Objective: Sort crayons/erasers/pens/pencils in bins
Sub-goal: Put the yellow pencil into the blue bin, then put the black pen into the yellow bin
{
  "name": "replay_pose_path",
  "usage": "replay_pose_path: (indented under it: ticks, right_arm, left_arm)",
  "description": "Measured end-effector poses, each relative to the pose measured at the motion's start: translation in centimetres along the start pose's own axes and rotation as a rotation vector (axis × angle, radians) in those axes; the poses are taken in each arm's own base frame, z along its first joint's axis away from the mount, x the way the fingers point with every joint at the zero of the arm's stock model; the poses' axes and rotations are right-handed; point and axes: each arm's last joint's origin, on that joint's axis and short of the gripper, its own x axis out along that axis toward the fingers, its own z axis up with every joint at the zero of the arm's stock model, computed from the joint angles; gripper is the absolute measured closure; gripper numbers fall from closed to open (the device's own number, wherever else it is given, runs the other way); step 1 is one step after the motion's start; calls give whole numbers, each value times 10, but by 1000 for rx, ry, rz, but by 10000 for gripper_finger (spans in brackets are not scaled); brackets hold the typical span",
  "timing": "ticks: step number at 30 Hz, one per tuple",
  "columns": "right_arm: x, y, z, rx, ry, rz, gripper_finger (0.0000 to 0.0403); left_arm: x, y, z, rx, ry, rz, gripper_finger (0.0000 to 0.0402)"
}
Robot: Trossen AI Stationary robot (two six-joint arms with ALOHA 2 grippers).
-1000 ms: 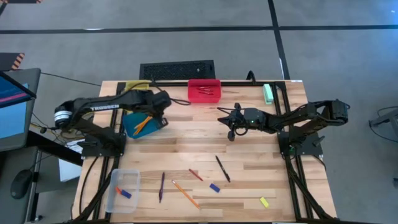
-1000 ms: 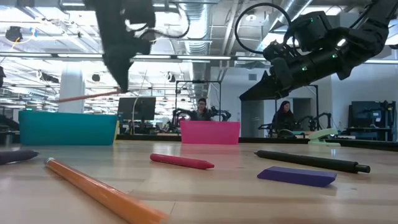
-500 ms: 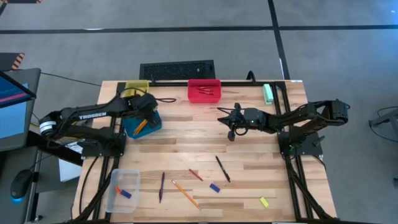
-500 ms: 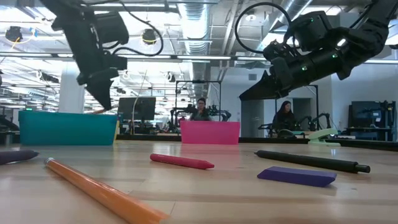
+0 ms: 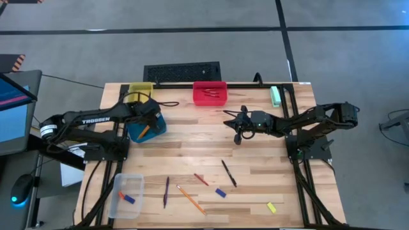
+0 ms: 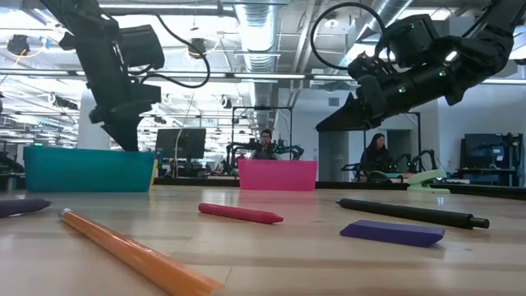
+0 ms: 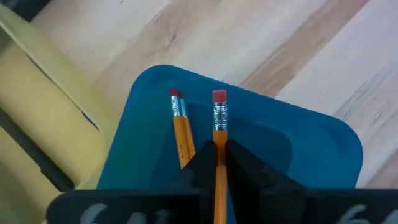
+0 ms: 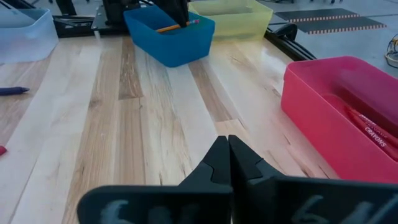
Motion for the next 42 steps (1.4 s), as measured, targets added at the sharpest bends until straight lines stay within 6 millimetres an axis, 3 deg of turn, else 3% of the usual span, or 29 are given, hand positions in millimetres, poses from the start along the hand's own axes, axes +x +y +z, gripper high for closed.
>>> replay_pose_path:
  ticks: [5, 13, 18, 22, 29, 42]
  right_arm:
    - [0, 0, 0, 0, 1, 0, 403]
    - [0, 0, 0, 0, 2, 0, 403]
    - [0, 0, 0, 0, 0, 0, 403]
    - [0, 0, 0, 0, -5, 0, 403]
    - [0, 0, 0, 0, -5, 0, 403]
    - [0, 0, 1, 1, -6, 0, 403]
  left_arm:
    - [0, 2, -1, -54, -2, 48, 373]
    - [0, 2, -3, -67, 20, 60, 307]
    - [-4, 0, 2, -27, 19, -20, 292]
    - [-5, -8, 3, 14, 23, -136, 315]
    - [-8, -18, -3, 101, 43, -164, 393]
    - [-13, -38, -13, 184, 64, -243, 401]
